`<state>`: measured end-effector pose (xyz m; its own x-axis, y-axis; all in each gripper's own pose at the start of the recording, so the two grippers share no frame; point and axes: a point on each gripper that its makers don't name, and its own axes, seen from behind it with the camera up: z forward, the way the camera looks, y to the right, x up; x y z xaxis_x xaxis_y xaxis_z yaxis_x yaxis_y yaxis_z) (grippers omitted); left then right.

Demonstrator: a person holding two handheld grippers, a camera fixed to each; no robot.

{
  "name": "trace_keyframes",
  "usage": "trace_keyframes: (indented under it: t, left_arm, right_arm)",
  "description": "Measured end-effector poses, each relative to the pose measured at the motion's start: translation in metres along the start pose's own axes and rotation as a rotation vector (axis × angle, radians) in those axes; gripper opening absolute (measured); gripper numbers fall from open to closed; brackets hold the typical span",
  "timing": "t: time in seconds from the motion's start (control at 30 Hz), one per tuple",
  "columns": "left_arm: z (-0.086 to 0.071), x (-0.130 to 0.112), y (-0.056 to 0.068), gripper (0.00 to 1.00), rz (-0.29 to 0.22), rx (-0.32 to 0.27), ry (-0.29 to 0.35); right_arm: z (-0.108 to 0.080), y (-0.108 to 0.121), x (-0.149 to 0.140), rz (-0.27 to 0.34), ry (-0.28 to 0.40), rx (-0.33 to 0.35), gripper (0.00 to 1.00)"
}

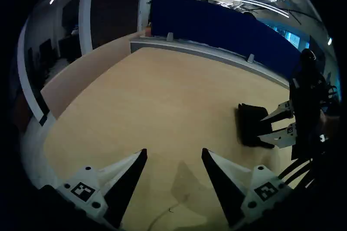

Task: Fold towel

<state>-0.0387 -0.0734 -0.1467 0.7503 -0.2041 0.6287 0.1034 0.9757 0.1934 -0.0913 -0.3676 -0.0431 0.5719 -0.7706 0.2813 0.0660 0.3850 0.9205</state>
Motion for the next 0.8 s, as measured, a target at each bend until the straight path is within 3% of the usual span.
trace_keyframes:
  t: [0.3,0.8]
  left_arm:
    - [0.004,0.004,0.002,0.93,0.003,-0.006,0.002]
    - [0.01,0.008,0.011,0.93,0.015,-0.021,0.001]
  right_arm:
    - [-0.01,0.005,-0.017,0.042,-0.011,-0.024,0.63]
    - [-0.041,0.016,-0.08,0.155,-0.062,-0.085,0.63]
